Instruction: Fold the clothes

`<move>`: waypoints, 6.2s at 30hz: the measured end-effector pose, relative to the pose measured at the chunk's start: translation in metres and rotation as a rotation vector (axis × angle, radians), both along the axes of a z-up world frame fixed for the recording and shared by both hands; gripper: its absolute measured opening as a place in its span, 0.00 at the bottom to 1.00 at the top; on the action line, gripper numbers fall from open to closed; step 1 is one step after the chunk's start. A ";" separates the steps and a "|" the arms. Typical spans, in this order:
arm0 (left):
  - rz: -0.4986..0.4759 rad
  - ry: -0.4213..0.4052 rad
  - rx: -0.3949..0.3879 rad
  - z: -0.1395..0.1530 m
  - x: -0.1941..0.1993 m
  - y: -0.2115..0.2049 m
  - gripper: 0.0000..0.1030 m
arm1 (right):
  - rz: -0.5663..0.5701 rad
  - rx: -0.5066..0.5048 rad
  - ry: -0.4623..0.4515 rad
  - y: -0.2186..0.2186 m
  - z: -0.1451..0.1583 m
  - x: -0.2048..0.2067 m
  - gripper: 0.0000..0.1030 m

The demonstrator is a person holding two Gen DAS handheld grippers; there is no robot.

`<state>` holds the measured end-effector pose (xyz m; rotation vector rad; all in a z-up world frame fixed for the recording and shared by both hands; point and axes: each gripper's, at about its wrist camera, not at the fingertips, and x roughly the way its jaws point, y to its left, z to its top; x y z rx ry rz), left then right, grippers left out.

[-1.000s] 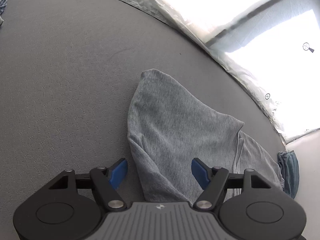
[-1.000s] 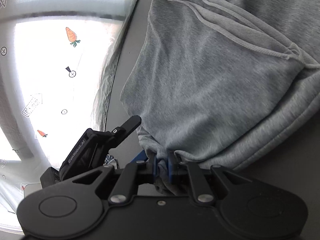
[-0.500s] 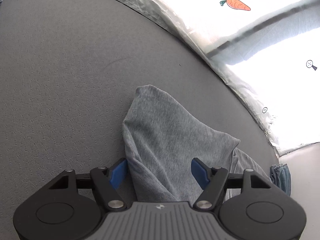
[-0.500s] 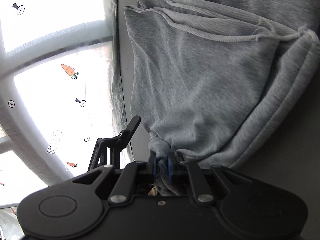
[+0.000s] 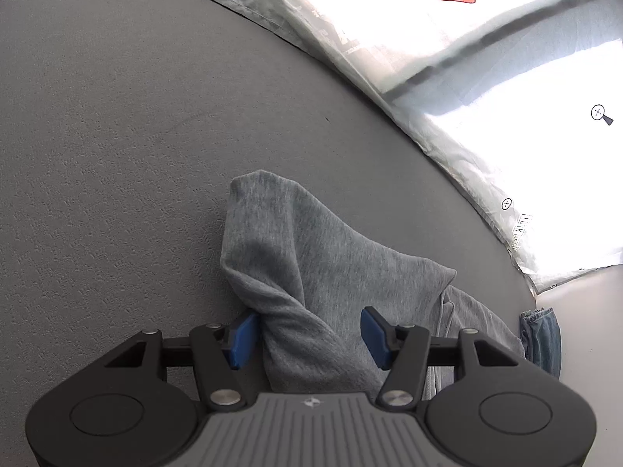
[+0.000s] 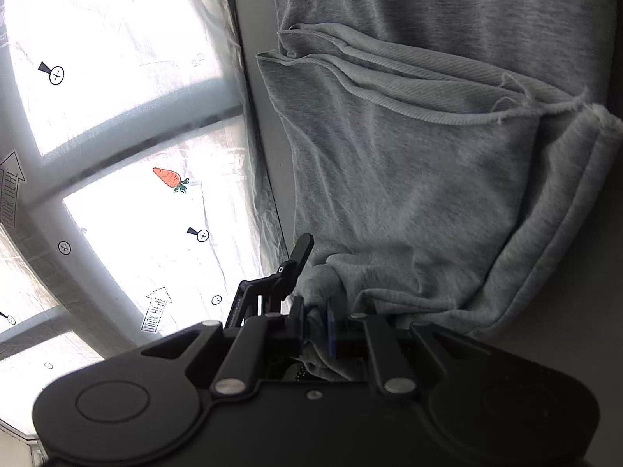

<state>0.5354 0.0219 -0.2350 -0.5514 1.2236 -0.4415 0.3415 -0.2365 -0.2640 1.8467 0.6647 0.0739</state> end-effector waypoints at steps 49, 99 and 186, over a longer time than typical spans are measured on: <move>0.287 -0.194 0.189 0.099 -0.033 0.141 0.09 | 0.373 0.142 -0.132 0.113 0.040 0.032 0.11; -0.026 -0.245 0.506 0.051 -0.129 -0.096 0.61 | 0.138 -0.681 0.095 -0.145 0.040 -0.090 0.42; 0.057 -0.137 0.660 0.045 -0.102 -0.099 0.98 | 0.398 -1.236 0.101 -0.166 0.077 0.033 0.44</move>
